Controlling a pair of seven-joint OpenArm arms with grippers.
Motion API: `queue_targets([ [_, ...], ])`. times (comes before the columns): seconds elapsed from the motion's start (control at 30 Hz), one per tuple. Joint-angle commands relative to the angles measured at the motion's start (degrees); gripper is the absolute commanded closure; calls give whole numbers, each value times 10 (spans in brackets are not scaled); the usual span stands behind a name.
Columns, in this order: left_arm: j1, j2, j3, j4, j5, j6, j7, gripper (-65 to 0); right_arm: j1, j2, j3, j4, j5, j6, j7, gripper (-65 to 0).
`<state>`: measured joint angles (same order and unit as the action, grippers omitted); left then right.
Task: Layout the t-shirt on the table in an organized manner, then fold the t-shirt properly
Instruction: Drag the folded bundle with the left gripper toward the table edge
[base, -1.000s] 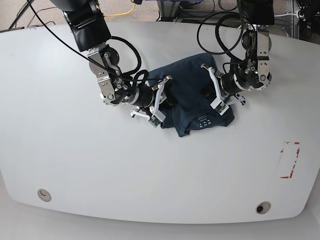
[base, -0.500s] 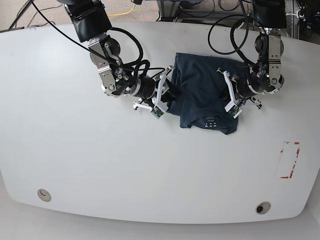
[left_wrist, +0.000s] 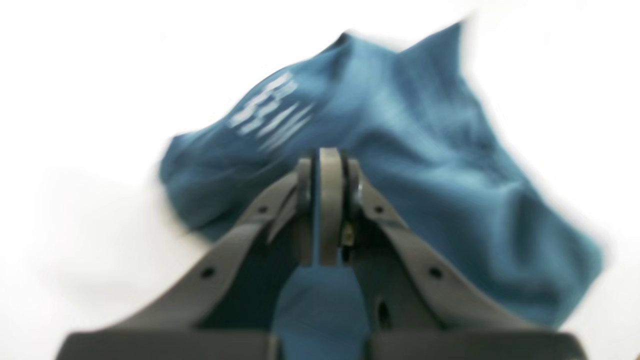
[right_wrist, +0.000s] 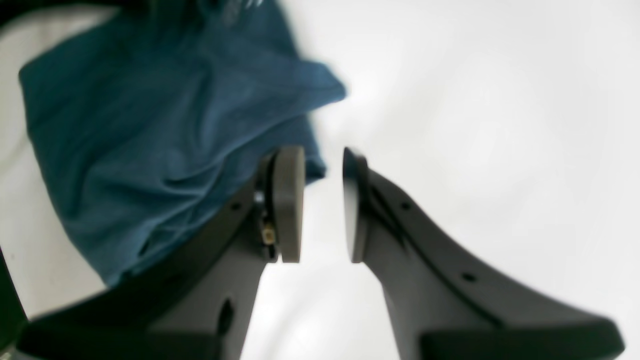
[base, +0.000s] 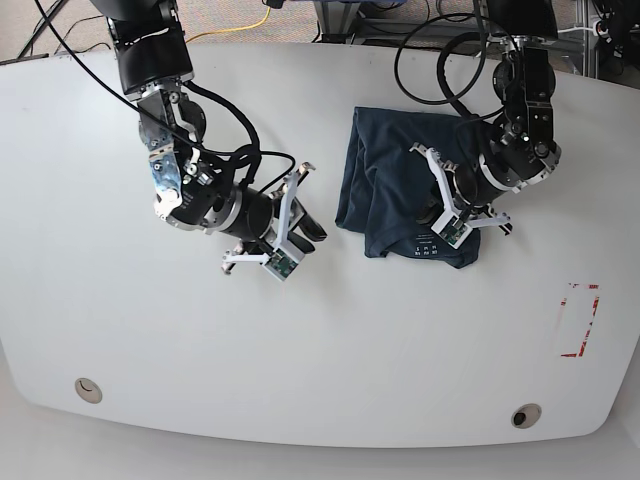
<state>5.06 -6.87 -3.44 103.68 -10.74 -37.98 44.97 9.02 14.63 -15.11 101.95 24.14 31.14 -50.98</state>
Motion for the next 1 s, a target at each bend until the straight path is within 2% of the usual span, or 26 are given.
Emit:
queue_targets([
  [0.0, -13, 17, 16, 3, -7, 39, -12, 0, 4, 12, 27, 31, 5, 6, -7, -124],
  [0.13, -27, 33, 58, -21, -7, 80, -14, 0, 3, 28, 42, 41, 7, 6, -13, -124],
  [0.23, -27, 45, 82, -46, -7, 109, -43, 0, -4, 37, 43, 42, 8, 6, -13, -124],
  [0.3, -25, 52, 93, -61, -7, 130, -79, 0, -10, 41, 43, 42, 7, 6, -13, -124],
  [0.43, -5, 58, 114, -99, -7, 200, -170, 0, -20, 44, 44, 53, 6, 6, -13, -124],
  [0.53, 2, 55, 137, -127, -7, 234, -214, 0, -35, 44, 44, 67, 5, 6, -13, -124],
  [0.73, 11, 35, 172, -179, -7, 261, -257, 0, -48, 41, 44, 74, 5, 6, -13, -124],
  [0.97, 23, 8, 139, -231, -9, 262, -271, 0, -63, 40, 44, 75, 7, 6, -10, -124],
])
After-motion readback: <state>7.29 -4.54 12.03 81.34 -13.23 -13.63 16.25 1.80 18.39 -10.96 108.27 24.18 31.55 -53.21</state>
